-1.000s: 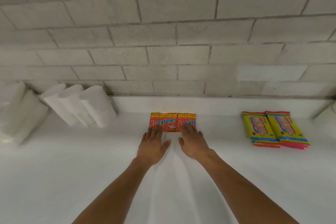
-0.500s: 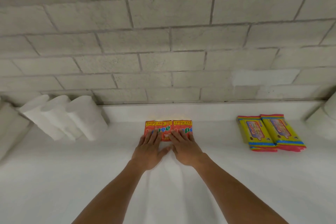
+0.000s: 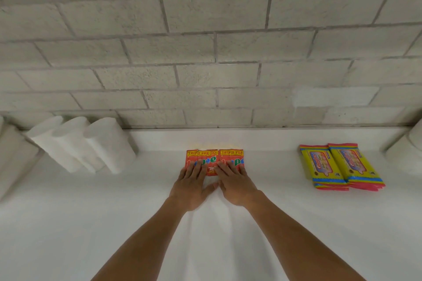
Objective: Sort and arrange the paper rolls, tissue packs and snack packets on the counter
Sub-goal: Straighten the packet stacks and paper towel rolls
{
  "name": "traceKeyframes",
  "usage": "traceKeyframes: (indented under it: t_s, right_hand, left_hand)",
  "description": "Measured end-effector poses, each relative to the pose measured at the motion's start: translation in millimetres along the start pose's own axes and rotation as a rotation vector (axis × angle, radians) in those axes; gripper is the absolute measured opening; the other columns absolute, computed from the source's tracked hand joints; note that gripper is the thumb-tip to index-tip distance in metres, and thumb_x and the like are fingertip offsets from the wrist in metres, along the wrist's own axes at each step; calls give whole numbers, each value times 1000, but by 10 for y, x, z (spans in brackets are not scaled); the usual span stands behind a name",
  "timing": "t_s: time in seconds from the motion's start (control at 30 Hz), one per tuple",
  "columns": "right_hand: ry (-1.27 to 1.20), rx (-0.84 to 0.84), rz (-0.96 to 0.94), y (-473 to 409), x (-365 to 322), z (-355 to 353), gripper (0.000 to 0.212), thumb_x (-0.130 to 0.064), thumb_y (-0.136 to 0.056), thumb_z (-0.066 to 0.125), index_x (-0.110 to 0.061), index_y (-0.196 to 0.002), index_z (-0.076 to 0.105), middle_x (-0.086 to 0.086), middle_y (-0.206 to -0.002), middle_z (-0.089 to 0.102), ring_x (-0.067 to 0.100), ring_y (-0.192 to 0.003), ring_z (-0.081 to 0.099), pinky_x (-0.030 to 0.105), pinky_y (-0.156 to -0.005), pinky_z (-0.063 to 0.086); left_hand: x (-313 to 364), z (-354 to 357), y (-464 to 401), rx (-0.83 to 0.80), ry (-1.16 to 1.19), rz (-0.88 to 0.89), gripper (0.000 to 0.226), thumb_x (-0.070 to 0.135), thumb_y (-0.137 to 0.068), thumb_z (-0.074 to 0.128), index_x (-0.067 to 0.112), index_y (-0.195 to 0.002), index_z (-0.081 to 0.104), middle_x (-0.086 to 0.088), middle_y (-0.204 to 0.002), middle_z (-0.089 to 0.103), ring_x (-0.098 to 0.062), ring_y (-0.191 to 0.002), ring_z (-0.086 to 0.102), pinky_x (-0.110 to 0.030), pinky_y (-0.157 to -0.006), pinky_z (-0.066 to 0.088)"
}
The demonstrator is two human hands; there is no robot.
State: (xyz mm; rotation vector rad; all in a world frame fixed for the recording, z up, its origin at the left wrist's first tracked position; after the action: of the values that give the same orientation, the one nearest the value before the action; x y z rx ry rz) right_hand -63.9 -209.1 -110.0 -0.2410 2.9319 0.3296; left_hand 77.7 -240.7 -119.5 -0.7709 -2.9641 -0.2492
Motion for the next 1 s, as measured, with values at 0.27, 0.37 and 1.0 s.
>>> traceKeyframes:
  t_s: [0.27,0.37,1.0]
  right_hand:
    - [-5,-7,32,79,188,7,56,-35,-107,27,-23,-159,7,-3,-167,2,27,-153,-5,52,-123,1]
    - [-3,2,45,130,287,5,56,-35,-107,27,-23,-159,8,-3,-167,2,27,-153,-5,52,-123,2]
    - [-10,-8,119,444,894,-38,56,-36,-107,25,-23,-159,7,-4,-167,0,26,-153,-5,50,-123,1]
  left_hand:
    - [137,19,-40,-32,-23,0,98,79,-80,-9,22,-158,-2,0,-167,-5,-23,-153,-10,-42,-125,1]
    - [236,25,-62,-41,-33,8,98,79,-79,-9,22,-158,-2,-1,-167,-5,-23,-153,-10,-42,-125,1]
    - [885,55,-234,-64,1,35,94,76,-83,-1,21,-159,0,-2,-167,-5,-23,-153,-10,-42,-125,0]
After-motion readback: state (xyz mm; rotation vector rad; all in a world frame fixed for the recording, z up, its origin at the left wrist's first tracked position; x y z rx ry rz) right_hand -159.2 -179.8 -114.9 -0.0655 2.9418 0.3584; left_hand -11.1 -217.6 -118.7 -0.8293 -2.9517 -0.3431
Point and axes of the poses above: each hand's wrist, its own y-axis away from the middle knuckle, its own z-axis out of the palm, x = y × z, the point moved 6 cm from there along -y, towards the middle knuckle
